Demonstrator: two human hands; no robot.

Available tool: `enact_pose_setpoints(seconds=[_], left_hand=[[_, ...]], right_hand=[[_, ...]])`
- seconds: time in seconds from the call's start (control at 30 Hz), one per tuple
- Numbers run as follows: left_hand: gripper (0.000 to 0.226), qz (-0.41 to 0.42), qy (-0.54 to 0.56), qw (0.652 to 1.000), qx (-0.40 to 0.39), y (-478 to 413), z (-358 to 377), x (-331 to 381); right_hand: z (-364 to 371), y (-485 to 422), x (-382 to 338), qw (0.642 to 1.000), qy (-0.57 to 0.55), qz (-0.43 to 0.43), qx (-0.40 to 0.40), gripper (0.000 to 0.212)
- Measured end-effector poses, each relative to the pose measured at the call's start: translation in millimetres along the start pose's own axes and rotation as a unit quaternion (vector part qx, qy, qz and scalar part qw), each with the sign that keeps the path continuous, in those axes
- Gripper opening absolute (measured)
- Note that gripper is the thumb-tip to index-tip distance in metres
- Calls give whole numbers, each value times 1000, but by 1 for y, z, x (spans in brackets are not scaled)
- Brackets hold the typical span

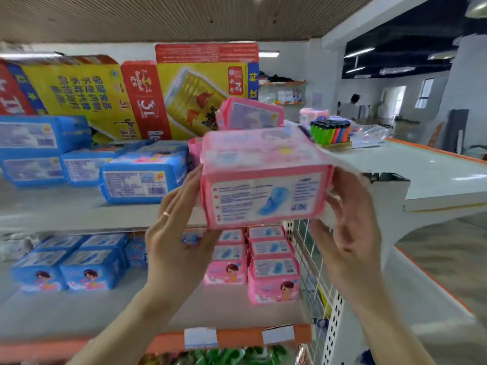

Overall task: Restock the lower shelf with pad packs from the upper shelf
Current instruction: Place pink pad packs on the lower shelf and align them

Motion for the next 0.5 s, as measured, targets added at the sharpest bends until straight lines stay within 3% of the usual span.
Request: enact_pose_setpoints(seconds=[0.07,0.13,0.2,0.4,0.5], left_hand=[[60,-5,26,1000,-13,21,-14,7],[62,-135,62,989,-20,42,-27,11],[62,-252,93,963,-34,60,-35,16],[27,-419,133,893,-96,130,-42,-6],[64,-477,65,866,-133,171,-40,-27]], right_hand=[[5,15,-2,1000,-12,-11,-17,68],[16,34,0,999,-40,4,-20,64],[31,53,4,996,-73,56,-15,55],[86,109,28,953,-87,271,-99,37],[106,139,46,927,-61,352,-116,23]])
Point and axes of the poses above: each hand's wrist, its own y-axis away from the middle knuckle, its own z-axis out of the palm, x = y × z, the point moved 4 cm from there along -y, towards the middle knuckle, and after that the axes turned 8 degrees about -x, right-handed, at the moved point
